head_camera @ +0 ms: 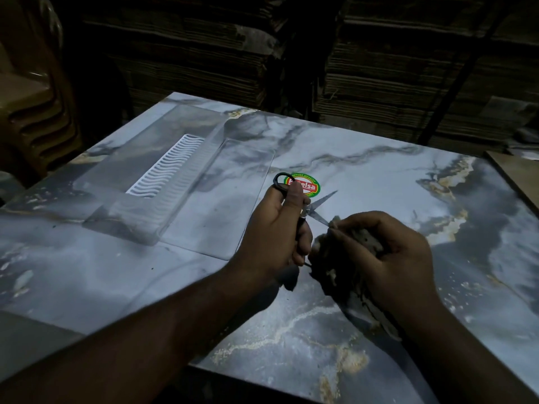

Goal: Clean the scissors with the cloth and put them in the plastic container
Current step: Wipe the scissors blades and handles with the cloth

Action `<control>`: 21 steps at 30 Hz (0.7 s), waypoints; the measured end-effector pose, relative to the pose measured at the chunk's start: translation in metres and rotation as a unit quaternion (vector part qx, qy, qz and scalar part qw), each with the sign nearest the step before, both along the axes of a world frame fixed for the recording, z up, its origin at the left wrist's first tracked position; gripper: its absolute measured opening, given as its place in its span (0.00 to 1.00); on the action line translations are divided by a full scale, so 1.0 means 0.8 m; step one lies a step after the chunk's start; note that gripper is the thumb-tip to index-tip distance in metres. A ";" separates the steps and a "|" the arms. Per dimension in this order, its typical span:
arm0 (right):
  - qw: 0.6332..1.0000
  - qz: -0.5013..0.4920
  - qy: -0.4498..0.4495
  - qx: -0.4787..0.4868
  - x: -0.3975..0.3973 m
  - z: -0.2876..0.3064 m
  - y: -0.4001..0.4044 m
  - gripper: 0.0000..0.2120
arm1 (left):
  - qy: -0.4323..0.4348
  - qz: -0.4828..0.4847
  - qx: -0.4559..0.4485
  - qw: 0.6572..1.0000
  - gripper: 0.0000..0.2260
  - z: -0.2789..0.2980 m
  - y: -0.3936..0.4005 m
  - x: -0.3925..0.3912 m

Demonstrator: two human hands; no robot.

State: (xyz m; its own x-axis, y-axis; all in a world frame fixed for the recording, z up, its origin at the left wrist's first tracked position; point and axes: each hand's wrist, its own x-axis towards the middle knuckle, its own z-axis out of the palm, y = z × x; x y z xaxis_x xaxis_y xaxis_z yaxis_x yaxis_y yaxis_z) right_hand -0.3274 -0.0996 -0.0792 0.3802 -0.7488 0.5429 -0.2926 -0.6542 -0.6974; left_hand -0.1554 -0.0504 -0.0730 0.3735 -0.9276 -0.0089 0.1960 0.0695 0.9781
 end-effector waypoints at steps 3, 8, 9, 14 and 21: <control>0.998 -0.046 -0.040 -0.033 -0.004 0.005 -0.003 0.06 | -0.023 0.014 -0.003 1.000 0.12 -0.006 -0.005 0.006; 0.990 0.002 0.035 -0.134 0.000 -0.006 -0.005 0.09 | 0.019 -0.042 0.018 0.999 0.09 -0.012 -0.001 -0.003; 0.987 0.011 0.052 -0.149 0.000 -0.009 -0.005 0.10 | 0.021 -0.054 0.018 0.998 0.09 -0.013 0.001 -0.004; 0.978 -0.001 0.084 -0.193 -0.001 -0.015 -0.009 0.14 | 0.016 -0.076 0.015 0.997 0.08 -0.011 0.003 -0.001; 0.929 -0.001 0.177 -0.325 0.002 -0.015 0.001 0.07 | -0.086 -0.068 0.008 0.994 0.08 -0.007 0.008 -0.001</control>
State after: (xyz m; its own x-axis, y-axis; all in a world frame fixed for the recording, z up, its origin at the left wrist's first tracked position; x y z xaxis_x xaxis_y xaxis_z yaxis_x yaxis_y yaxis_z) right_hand -0.3261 -0.0992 -0.0911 0.6199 -0.3073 0.7220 -0.4302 -0.9026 -0.0148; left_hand -0.1559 -0.0438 -0.0785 0.2419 -0.9698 0.0302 0.0318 0.0390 0.9987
